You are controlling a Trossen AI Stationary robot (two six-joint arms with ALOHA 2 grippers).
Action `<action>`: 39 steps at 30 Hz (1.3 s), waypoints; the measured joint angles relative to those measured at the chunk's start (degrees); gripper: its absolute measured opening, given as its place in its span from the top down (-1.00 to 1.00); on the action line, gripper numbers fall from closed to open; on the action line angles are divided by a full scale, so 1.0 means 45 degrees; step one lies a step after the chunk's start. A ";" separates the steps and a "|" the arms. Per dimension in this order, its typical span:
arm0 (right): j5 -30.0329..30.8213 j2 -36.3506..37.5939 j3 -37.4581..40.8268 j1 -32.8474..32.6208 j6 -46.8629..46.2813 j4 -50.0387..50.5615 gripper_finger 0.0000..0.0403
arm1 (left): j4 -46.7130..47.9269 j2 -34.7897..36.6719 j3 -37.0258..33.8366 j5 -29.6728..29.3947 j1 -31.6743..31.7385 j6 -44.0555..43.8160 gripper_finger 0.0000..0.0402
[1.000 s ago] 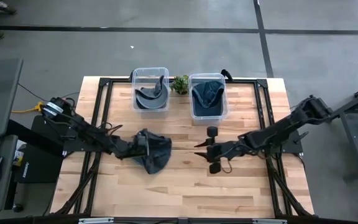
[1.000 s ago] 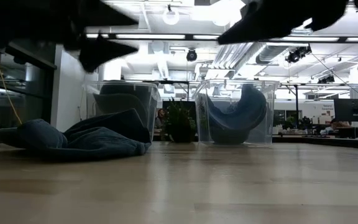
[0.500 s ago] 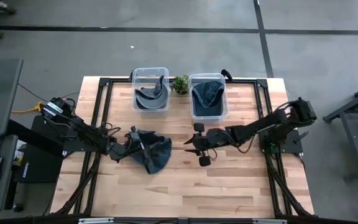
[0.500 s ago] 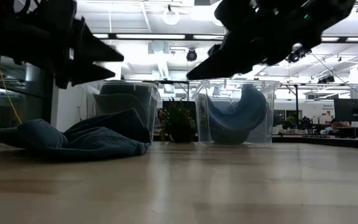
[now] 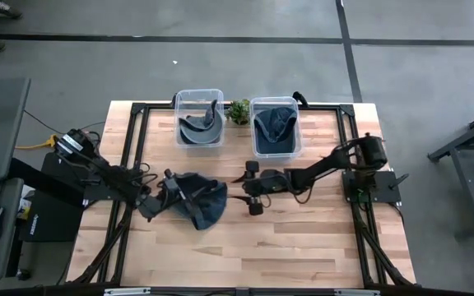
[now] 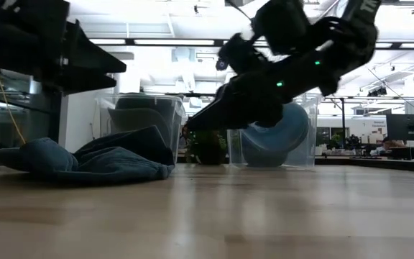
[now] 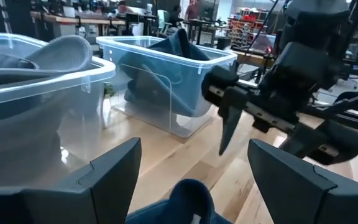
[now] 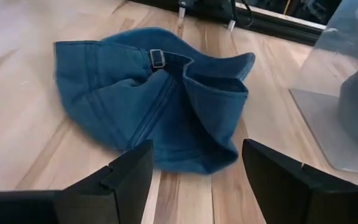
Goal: Pick & Place hat
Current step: Put the blue cap into the right transparent bin
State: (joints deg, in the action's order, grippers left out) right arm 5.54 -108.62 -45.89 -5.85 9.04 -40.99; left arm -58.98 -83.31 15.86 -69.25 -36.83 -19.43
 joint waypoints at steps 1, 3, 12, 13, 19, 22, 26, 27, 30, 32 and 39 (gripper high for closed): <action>0.0061 -0.0220 -0.0300 -0.0021 0.0006 0.0111 -0.19 | 0.0010 0.0000 0.0000 -0.0226 -0.0179 0.0022 -0.46; 0.0156 -0.0613 -0.0892 -0.0069 0.0181 0.0502 -0.19 | 0.0034 0.0000 0.0000 -0.0519 -0.0486 -0.0002 -0.46; 0.0976 -0.1106 -0.2905 0.0071 0.0416 0.2789 -0.20 | 0.0129 0.0000 0.0000 -0.1235 -0.1852 -0.0070 -0.46; 0.0976 -0.1106 -0.2986 0.0134 0.0385 0.2882 -0.20 | 0.0141 0.0000 0.0000 -0.1375 -0.1994 -0.0073 -0.46; 0.0497 -0.1242 -0.3075 0.0517 0.0163 0.3066 -0.19 | 0.0146 0.0000 0.0000 -0.1526 -0.2734 -0.0051 -0.46; -0.0027 -0.1450 -0.3137 0.0655 -0.0222 0.2933 -0.19 | 0.0175 0.0000 0.0000 -0.1548 -0.2934 -0.0070 -0.46; -0.0159 -0.1873 -0.3507 0.0663 -0.0186 0.2845 -0.19 | 0.0204 -0.0005 0.0005 -0.1484 -0.2936 -0.0081 -0.46; -0.0208 -0.1970 -0.3584 0.0656 -0.0128 0.2889 -0.19 | 0.0200 -0.0001 0.0005 -0.1480 -0.2914 -0.0088 -0.46; -0.0271 -0.2350 -0.3967 0.0656 -0.0029 0.2855 -0.19 | 0.0322 -0.0005 0.0019 -0.1404 -0.2907 -0.0249 -0.46; -0.0167 -0.2513 -0.4128 0.0656 -0.0015 0.2898 -0.19 | 0.0464 0.0000 0.0037 -0.1368 -0.2912 -0.0523 -0.46; 0.0000 -0.2578 -0.4231 0.0651 -0.0026 0.2864 -0.17 | 0.0767 -0.0002 0.0039 -0.0805 -0.2909 -0.0801 -0.46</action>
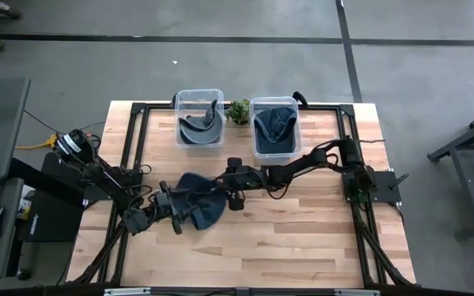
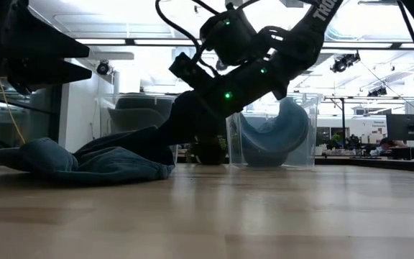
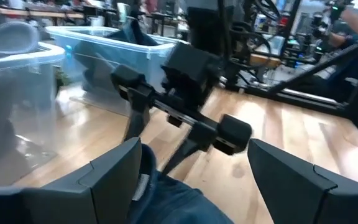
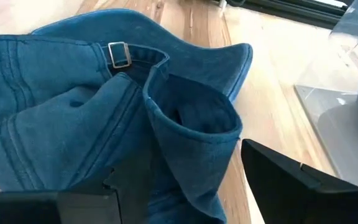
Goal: Pick & Place hat
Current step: Put the blue cap into the right transparent bin
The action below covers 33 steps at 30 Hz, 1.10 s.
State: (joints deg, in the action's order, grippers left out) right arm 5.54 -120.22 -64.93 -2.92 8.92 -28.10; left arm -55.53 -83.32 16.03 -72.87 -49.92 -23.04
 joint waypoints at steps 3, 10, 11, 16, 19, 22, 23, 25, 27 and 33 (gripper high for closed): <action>0.0025 0.0000 0.0000 -0.0119 -0.0004 0.0004 -0.09 | -0.0005 -0.0003 -0.0005 0.0221 0.0002 -0.0080 -0.46; 0.0146 0.0000 0.0005 -0.0306 0.0122 0.0044 0.36 | -0.0010 -0.0003 -0.0005 0.0782 0.0002 -0.0727 -0.46; 0.0126 0.0000 0.0005 -0.0306 0.0137 0.0048 0.44 | -0.0008 -0.0002 -0.0005 0.0806 0.0002 -0.0748 -0.46; 0.0300 0.0015 0.0015 -0.0306 0.0845 0.0328 0.89 | -0.0004 -0.0003 -0.0005 0.0785 0.0002 -0.0853 -0.46; 0.0570 0.0154 0.0024 -0.0328 0.1055 0.0733 0.93 | -0.0005 -0.0003 -0.0005 0.0741 0.0010 -0.0858 -0.46; 0.0933 0.0524 0.0029 -0.0424 0.1085 0.1410 0.95 | -0.0005 -0.0003 0.0007 0.0653 0.0012 -0.0859 -0.46; 0.0937 0.0707 0.0029 -0.0461 0.1161 0.1723 0.96 | -0.0006 -0.0003 0.0016 0.0656 0.0012 -0.0856 -0.46; 0.1326 0.1057 0.0029 -0.0599 0.1211 0.2195 0.96 | -0.0010 -0.0002 0.0019 0.0630 0.0012 -0.0858 -0.46; 0.1698 0.1450 0.0029 -0.0764 0.1243 0.2751 0.97 | -0.0019 -0.0003 0.0019 0.0630 0.0012 -0.0858 -0.46; 0.1837 0.2670 0.0029 -0.1228 0.1395 0.4253 0.98 | -0.0144 -0.0003 0.0161 0.0028 0.0013 -0.0570 -0.46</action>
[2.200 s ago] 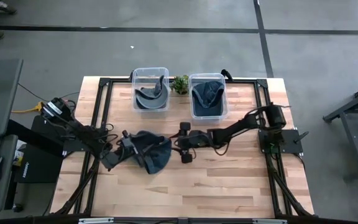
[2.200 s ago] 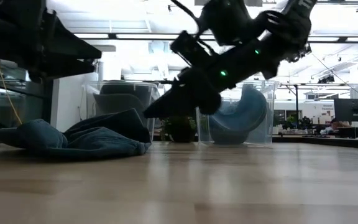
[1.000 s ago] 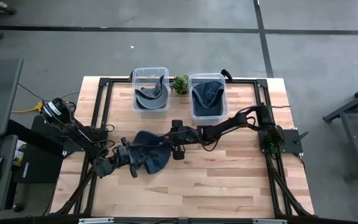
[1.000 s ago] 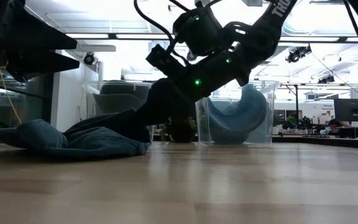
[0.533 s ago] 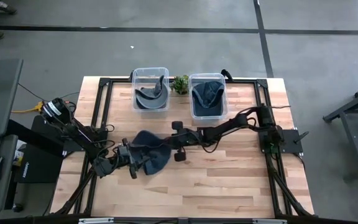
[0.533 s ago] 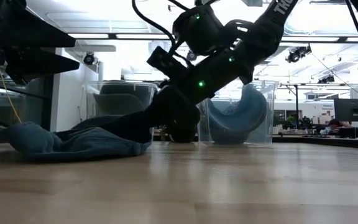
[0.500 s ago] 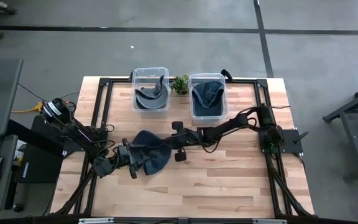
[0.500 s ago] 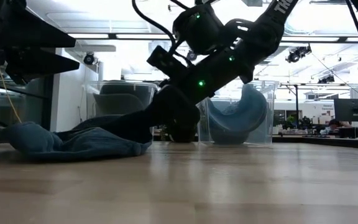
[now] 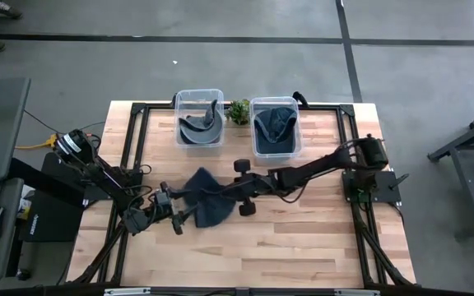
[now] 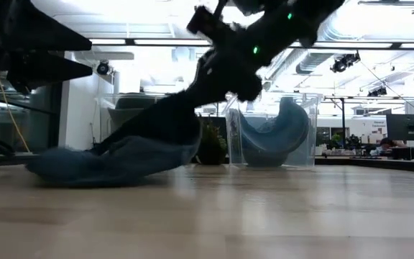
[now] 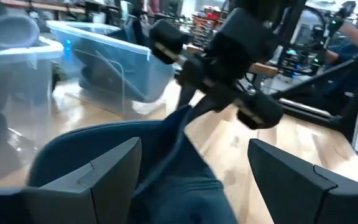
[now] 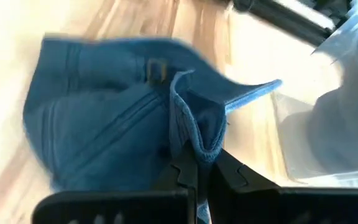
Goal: Pick & Place hat
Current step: Put the blue cap into the right transparent bin
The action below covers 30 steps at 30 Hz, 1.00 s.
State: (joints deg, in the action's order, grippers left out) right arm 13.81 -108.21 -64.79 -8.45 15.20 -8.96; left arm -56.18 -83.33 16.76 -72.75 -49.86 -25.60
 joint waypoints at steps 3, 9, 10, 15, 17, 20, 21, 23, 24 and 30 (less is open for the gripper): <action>0.0238 0.0581 0.0000 -0.0266 -0.0035 0.0536 0.98 | -0.0025 0.0005 0.0245 -0.0623 -0.0001 0.0567 -0.46; 0.0537 0.1702 0.0000 -0.0801 0.0078 0.1855 0.99 | -0.0045 0.0000 0.0888 -0.1139 0.0004 0.2227 -0.46; 0.0528 0.1896 0.0000 -0.0871 0.0079 0.2139 0.99 | -0.0035 0.0000 0.1009 -0.1143 0.0004 0.2598 -0.46; 0.0637 0.2801 0.0000 -0.1135 0.0395 0.3528 0.99 | 0.0146 0.0002 0.1464 -0.1101 0.0004 0.3642 -0.46; 0.0808 0.3169 0.0000 -0.1250 0.0520 0.3954 1.00 | 0.0145 0.0005 0.1476 -0.1110 0.0004 0.3642 -0.46; 0.1107 0.3745 0.0000 -0.1517 0.0921 0.4722 1.00 | 0.0149 0.0002 0.1476 -0.1103 0.0004 0.3617 -0.46; 0.1254 0.3936 0.0000 -0.1616 0.0975 0.4904 1.00 | 0.0144 0.0005 0.1476 -0.1108 0.0004 0.3565 -0.46; 0.1522 0.4366 0.0000 -0.1815 0.1125 0.5311 1.00 | 0.0143 0.0000 0.1476 -0.1109 0.0004 0.3204 -0.46; 0.1628 0.4588 0.0000 -0.1920 0.1239 0.5441 1.00 | 0.0144 0.0002 0.1476 -0.1149 0.0004 0.2955 -0.46; 0.2482 0.5705 -0.0005 -0.2713 0.2630 0.6049 1.00 | 0.0165 0.0001 0.1476 0.0013 0.0769 0.0519 -0.46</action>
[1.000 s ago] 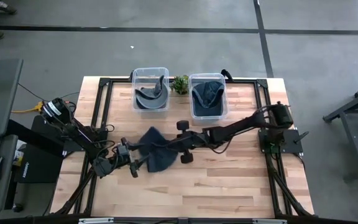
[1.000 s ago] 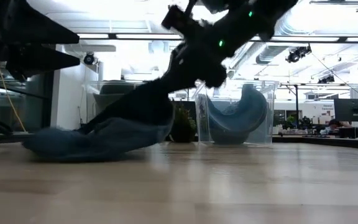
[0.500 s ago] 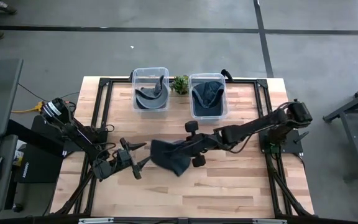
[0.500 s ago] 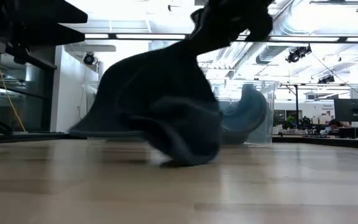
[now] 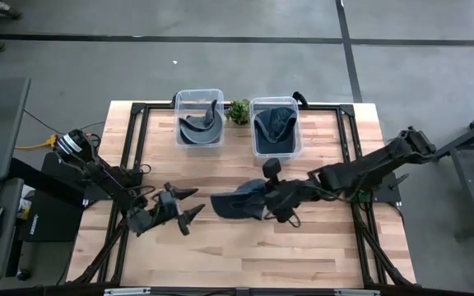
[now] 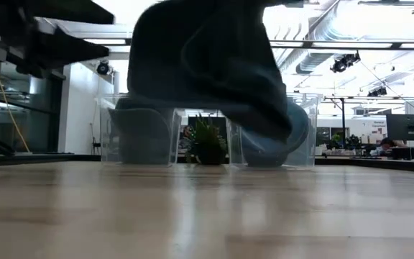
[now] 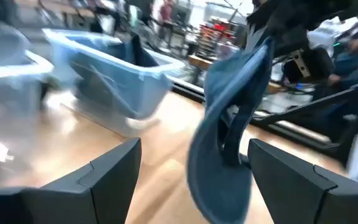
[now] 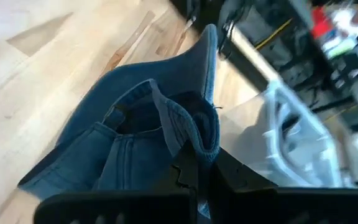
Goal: Pick & Place hat
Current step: Put the blue cap into the right transparent bin
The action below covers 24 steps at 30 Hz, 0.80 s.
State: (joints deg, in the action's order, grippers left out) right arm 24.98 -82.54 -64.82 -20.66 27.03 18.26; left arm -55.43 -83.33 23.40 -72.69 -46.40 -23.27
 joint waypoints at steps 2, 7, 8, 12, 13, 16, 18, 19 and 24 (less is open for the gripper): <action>0.0352 0.0263 0.0000 -0.0241 0.0419 -0.0010 1.00 | -0.0007 -0.0001 0.0000 0.1258 0.0698 -0.0795 -0.46; 0.1083 0.0664 0.0000 -0.0579 0.0774 0.0504 1.00 | -0.0029 0.0004 0.0000 0.4356 0.2581 -0.1888 -0.46; 0.1306 0.0711 0.0000 -0.0610 0.0814 0.0681 1.00 | -0.0027 0.0004 0.0000 0.4888 0.2875 -0.2000 -0.46; 0.2126 0.0776 0.0000 -0.0616 0.0997 0.1084 1.00 | -0.0046 -0.0001 0.0017 0.6753 0.3796 -0.2414 -0.46; 0.2155 0.0781 0.0000 -0.0599 0.1045 0.1156 1.00 | 0.0019 -0.0001 0.0093 0.7169 0.3981 -0.2464 -0.46; 0.2114 0.0781 0.0000 -0.0461 0.1120 0.1121 1.00 | 0.0087 -0.0001 0.0452 0.8091 0.4406 -0.2318 -0.46; 0.2052 0.0781 0.0000 -0.0357 0.1126 0.1038 1.00 | 0.0413 -0.0001 0.0788 0.8574 0.4636 -0.2107 -0.46; 0.2034 0.0781 0.0000 -0.0315 0.1144 0.1015 1.00 | 0.0686 -0.0001 0.0966 0.8707 0.4743 -0.1985 -0.46; 0.2008 0.0781 0.0000 -0.0245 0.1059 0.0967 1.00 | 0.2573 -0.0001 0.1878 0.8705 0.5170 -0.1875 -0.46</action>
State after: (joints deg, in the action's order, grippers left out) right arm 34.01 -79.02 -64.82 -21.76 31.80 22.61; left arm -43.86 -83.33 31.85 -33.52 -23.14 -31.70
